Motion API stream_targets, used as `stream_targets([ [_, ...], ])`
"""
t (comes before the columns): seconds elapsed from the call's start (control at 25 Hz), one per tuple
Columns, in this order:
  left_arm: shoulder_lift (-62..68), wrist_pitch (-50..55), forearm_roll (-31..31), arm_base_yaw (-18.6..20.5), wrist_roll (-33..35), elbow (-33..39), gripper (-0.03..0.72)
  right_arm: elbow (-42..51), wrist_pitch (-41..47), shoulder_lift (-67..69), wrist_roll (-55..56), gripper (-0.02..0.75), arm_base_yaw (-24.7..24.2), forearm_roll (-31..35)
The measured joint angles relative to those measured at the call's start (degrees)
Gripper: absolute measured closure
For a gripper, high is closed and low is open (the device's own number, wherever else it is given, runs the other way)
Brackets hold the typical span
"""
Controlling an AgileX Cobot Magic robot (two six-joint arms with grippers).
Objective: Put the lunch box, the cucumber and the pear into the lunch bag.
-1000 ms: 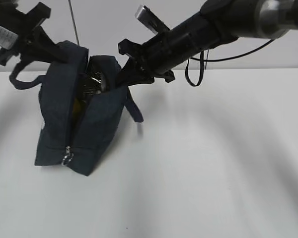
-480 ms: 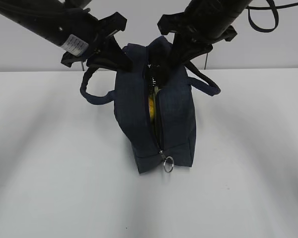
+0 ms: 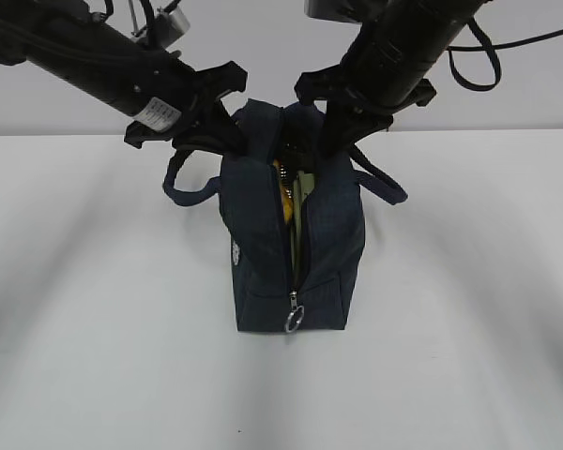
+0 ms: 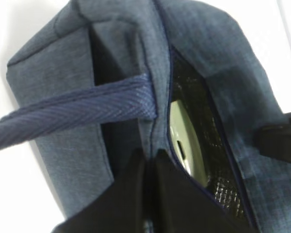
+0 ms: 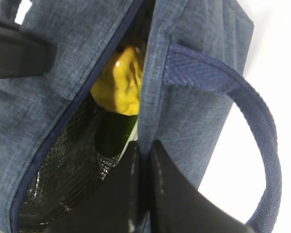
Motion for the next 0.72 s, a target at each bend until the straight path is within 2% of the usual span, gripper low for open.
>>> stream_targets([
  [0.12,0.11,0.33,0.00,0.00,0.00,-0.04,0.680,0.00,-0.23,0.00,1.45,0.731,0.00,0.00],
  [0.16,0.11,0.35,0.00,0.00,0.00,-0.04,0.670,0.00,-0.25,0.00,1.86,0.710,0.00,0.24],
  [0.24,0.11,0.65,0.06,0.00,0.05,-0.04,0.598,0.00,-0.36,0.00,2.09,0.611,0.00,1.64],
  [0.36,0.11,2.22,0.16,0.00,0.01,-0.04,0.326,0.00,-0.86,0.00,2.09,0.341,0.00,4.30],
  [0.44,-0.02,3.49,0.04,0.00,0.01,-0.04,0.146,0.00,-1.09,-0.56,1.99,0.220,0.00,4.55],
  [0.48,-0.27,3.89,0.04,0.00,0.01,-0.04,0.097,0.00,-1.09,-1.10,1.99,0.190,0.00,4.55],
  [0.56,-1.36,4.29,0.25,0.00,0.35,-0.04,0.067,0.00,-1.09,-2.60,1.99,0.171,0.00,3.43],
  [0.72,-5.19,4.77,2.82,0.00,2.16,-0.04,0.113,0.10,-0.97,-5.72,1.89,0.165,0.00,1.36],
])
